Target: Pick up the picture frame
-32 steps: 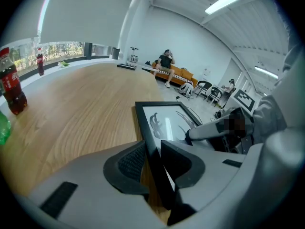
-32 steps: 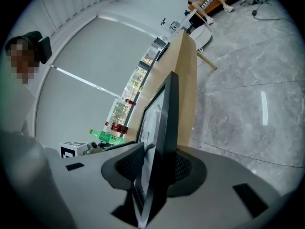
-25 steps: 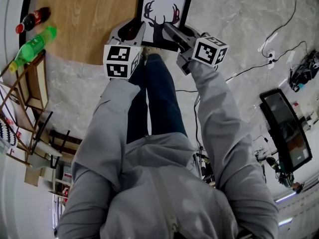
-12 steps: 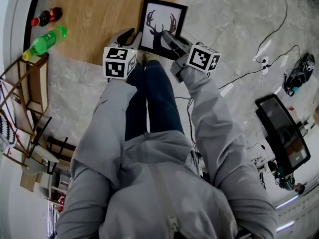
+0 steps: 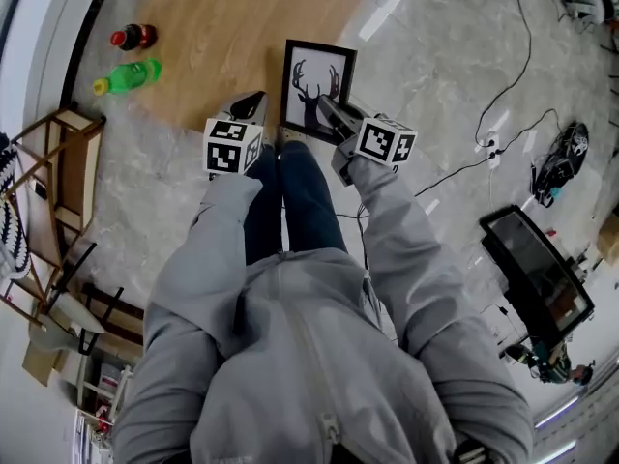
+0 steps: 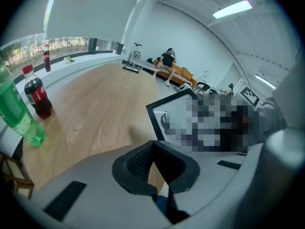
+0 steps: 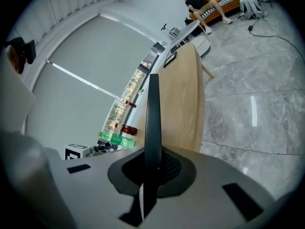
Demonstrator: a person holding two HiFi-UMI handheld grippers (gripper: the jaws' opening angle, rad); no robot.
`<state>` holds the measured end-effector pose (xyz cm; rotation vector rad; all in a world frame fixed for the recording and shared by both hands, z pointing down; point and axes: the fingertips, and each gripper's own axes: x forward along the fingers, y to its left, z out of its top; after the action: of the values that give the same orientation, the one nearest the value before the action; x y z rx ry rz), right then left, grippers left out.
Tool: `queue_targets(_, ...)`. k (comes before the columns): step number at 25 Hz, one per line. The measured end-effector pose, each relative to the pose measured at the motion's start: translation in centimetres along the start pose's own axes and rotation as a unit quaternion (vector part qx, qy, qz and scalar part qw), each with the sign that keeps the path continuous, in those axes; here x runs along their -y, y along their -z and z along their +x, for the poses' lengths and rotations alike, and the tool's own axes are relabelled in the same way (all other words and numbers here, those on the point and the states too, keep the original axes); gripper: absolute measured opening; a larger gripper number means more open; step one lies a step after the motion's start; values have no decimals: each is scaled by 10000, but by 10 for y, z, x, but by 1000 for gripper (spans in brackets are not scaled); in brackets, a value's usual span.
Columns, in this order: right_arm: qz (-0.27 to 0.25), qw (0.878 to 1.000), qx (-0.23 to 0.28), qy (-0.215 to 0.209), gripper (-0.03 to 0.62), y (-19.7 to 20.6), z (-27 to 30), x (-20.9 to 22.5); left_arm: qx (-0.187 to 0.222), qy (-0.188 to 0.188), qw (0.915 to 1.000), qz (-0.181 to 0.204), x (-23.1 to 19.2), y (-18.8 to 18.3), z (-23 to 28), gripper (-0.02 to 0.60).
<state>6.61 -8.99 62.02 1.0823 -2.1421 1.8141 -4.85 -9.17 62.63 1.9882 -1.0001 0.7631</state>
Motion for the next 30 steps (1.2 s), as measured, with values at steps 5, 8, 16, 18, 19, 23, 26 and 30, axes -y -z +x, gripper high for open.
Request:
queue_targets(5, -207, 9994, 150, 231, 35, -7, -21, -41, 3, -14, 10000, 57, 11, -10, -49, 18)
queue_targets(8, -461, 9982, 214, 316, 36, -12, -36, -71, 85, -23, 9999, 136, 18, -19, -80, 18)
queue_targets(16, -1063, 9920, 368, 573, 36, -25, -84, -136, 515, -96, 9986, -17, 39, -54, -157, 18)
queue_targets(18, -1214, 9899, 399, 609, 36, -28, -94, -154, 669, -99, 9977, -58, 42, -65, -176, 18)
queue_targets(19, -1324, 9883, 418, 630, 35, -31, -97, -162, 737, -114, 9972, -48, 43, -71, -185, 18)
queue_targets(23, -1972, 9756, 507, 825, 35, -37, -121, -194, 930, -159, 9955, -72, 52, -89, -218, 18)
queue_targets(26, -2537, 9602, 715, 922, 36, -45, -136, -229, 1191, -192, 9927, -21, 57, -106, -248, 17)
queue_targets(30, -3114, 9388, 1185, 871, 35, -63, -158, -278, 1669, -257, 9856, 93, 71, -134, -281, 18)
